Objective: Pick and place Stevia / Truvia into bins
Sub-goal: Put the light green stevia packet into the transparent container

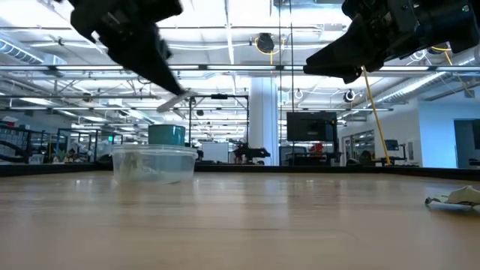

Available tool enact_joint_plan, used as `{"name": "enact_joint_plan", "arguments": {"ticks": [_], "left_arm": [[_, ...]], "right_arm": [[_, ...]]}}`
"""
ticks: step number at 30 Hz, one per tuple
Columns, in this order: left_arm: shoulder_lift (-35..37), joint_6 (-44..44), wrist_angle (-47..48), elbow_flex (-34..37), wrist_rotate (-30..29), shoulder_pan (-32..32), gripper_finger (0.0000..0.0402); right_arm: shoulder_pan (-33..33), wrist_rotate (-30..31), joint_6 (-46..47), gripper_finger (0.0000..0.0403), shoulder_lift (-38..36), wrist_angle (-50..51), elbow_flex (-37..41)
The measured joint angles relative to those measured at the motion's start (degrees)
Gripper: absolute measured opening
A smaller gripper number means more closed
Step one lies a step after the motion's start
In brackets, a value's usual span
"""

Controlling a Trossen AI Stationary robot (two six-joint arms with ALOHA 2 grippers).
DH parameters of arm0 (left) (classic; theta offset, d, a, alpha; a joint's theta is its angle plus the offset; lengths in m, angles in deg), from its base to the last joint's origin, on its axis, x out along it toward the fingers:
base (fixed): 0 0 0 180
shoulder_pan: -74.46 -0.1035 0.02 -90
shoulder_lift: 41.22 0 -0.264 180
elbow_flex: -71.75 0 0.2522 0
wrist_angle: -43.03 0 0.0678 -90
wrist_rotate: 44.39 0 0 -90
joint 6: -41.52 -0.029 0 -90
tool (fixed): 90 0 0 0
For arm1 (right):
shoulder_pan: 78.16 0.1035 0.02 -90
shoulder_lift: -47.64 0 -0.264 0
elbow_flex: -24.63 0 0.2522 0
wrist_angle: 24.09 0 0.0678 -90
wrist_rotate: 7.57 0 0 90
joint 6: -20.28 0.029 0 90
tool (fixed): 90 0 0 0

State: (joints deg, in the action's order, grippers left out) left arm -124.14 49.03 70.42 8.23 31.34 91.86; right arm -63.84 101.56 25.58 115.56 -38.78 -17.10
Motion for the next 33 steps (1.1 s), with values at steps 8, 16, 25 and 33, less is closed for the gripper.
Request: {"name": "enact_joint_plan", "arguments": {"ticks": [8,16,25,33], "left_arm": [[4.0,11.3,15.2,0.2,-5.2,-7.0,0.0007],[-2.2,12.2,14.8,0.2,3.4,-12.4,0.001],[-2.7,10.4,13.8,0.1,6.5,-12.4,0.0084],[-2.5,3.1,10.6,-2.4,1.3,-12.4,0.0152]], "right_arm": [[0.0,0.0,0.6,0.013,0.0,0.5,0.0],[0.0,0.0,4.4,0.013,0.0,3.0,0.0],[1.4,0.0,4.5,0.013,0.0,6.4,0.0],[9.1,0.4,10.7,0.013,1.8,7.7,-0.7]]}}
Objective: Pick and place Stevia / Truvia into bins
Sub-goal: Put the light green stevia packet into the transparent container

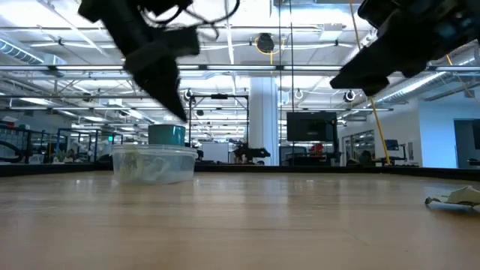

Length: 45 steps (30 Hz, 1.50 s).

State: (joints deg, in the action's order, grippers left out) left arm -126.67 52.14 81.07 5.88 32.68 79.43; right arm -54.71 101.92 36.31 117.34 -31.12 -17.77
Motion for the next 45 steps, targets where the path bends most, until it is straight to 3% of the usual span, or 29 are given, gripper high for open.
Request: {"name": "enact_joint_plan", "arguments": {"ticks": [4,12,18,33,45], "left_arm": [[0.0,-6.2,-4.6,-4.6,-0.6,0.0,0.0158],[0.0,-15.2,-12.2,-9.4,0.4,-0.1,0.0159],[-0.1,-16.0,-12.4,-9.4,0.4,-0.2,0.0159],[-0.4,-18.0,-12.0,-9.4,0.5,-3.5,0.0159],[-0.4,-17.9,-11.3,-9.4,0.7,-3.7,0.0159]], "right_arm": [[4.2,0.1,6.0,0.013,4.3,3.9,-3.3],[10.9,-0.2,22.6,0.013,15.9,22.6,-13.4],[13.9,-4.9,34.1,0.013,22.9,24.0,-13.6],[15.1,-4.9,31.7,0.013,22.7,15.9,-13.6],[13.6,-8.1,26.6,0.0127,30.2,10.6,-13.8]]}}
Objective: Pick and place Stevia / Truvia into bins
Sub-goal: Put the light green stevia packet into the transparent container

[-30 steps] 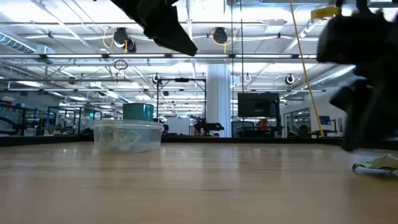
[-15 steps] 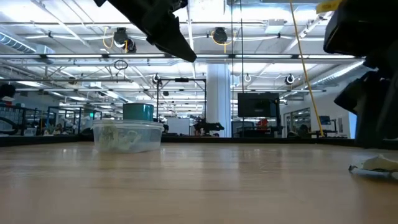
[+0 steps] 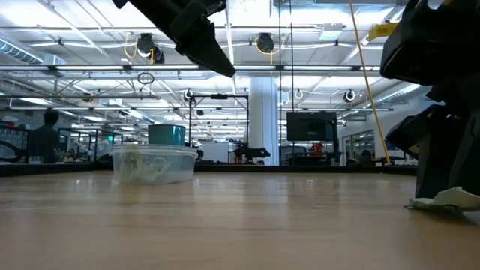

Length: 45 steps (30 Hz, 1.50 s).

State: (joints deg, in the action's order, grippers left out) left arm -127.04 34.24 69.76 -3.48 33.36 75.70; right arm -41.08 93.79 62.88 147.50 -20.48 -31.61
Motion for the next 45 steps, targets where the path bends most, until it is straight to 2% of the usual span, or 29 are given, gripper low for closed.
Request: {"name": "enact_joint_plan", "arguments": {"ticks": [3,7,10,12,17,22,25,29,31,35,37,41,45], "left_arm": [[0.0,-1.4,0.6,0.0,-0.1,0.0,0.0159],[0.5,-1.7,0.7,0.0,-0.6,0.0,0.0159],[2.2,-1.6,0.8,0.0,-4.4,0.0,0.0159],[4.1,-1.2,2.3,0.0,-8.1,0.3,0.0159],[11.3,-1.1,6.3,0.1,-20.3,2.1,0.0159],[18.8,1.3,6.4,-0.1,-29.9,3.0,0.0159],[22.5,2.1,8.2,0.1,-30.9,3.0,0.0159],[26.0,3.5,11.2,0.1,-31.9,2.9,0.0159],[27.1,3.7,11.2,-0.1,-32.2,2.6,0.0159],[28.0,7.0,13.8,0.0,-32.9,2.2,0.0159],[28.1,8.6,17.6,0.1,-32.8,2.2,0.0159],[27.6,12.3,23.5,0.1,-32.9,2.2,0.0159],[27.7,16.6,25.5,0.0,-32.9,2.1,0.0159]], "right_arm": [[-0.1,2.0,-4.3,0.0109,-0.2,0.1,0.1],[-1.8,3.0,-9.6,0.0062,-0.1,-0.2,0.1],[-3.7,3.2,-13.6,0.0018,0.0,-1.0,0.2],[-5.1,3.2,-17.4,0.0007,-0.5,-2.6,0.3],[-10.3,4.9,-31.0,0.0011,-3.2,-4.2,-1.7],[-20.1,6.6,-47.8,0.0003,-3.1,-11.2,-6.9],[-26.6,4.0,-52.1,0.0002,-1.4,-17.8,-11.8],[-33.7,-3.1,-53.9,0.0001,4.0,-18.3,-19.7],[-35.8,-4.2,-54.5,0.0001,7.8,-15.6,-24.0],[-37.8,-5.4,-56.3,0.0001,15.4,-7.7,-32.7],[-38.0,-5.3,-57.3,0.0001,18.5,-6.7,-35.8],[-38.9,-4.4,-55.4,0.0018,20.4,-6.2,-37.3],[-39.9,-4.0,-53.8,0.0055,21.5,-4.4,-37.1]]}}
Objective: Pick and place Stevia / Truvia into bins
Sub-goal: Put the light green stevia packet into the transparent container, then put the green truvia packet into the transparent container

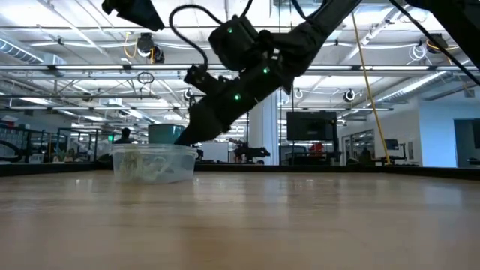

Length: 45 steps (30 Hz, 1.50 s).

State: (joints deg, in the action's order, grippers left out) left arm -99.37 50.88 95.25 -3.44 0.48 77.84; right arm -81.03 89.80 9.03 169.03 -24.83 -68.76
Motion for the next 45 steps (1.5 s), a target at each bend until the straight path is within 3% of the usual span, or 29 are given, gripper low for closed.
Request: {"name": "enact_joint_plan", "arguments": {"ticks": [10,16,21,27,33,39,45], "left_arm": [[0.2,2.2,1.9,0.0,0.5,0.6,0.0159],[0.2,4.8,2.5,0.0,2.6,0.9,0.0159],[0.1,4.9,2.4,0.0,8.0,1.2,0.0159],[0.0,5.4,1.9,0.0,11.0,1.6,0.0159],[0.0,3.2,0.3,0.0,7.3,1.2,0.0159],[0.0,2.9,-1.0,0.0,6.3,0.0,0.0159],[0.0,2.8,-1.8,0.0,6.2,-0.9,0.0159]], "right_arm": [[1.2,0.1,-1.6,0.0141,-3.7,2.8,0.1],[6.0,-0.1,1.8,0.014,-14.7,24.6,1.1],[14.3,0.1,10.0,0.0136,-24.5,36.9,8.4],[29.7,0.3,28.2,0.0143,-34.3,32.6,23.7],[44.0,7.7,42.6,0.0145,-36.6,25.7,33.9],[51.4,7.5,48.2,0.0146,-36.1,25.6,36.3],[53.3,7.5,50.7,0.0144,-35.3,25.0,37.5]]}}
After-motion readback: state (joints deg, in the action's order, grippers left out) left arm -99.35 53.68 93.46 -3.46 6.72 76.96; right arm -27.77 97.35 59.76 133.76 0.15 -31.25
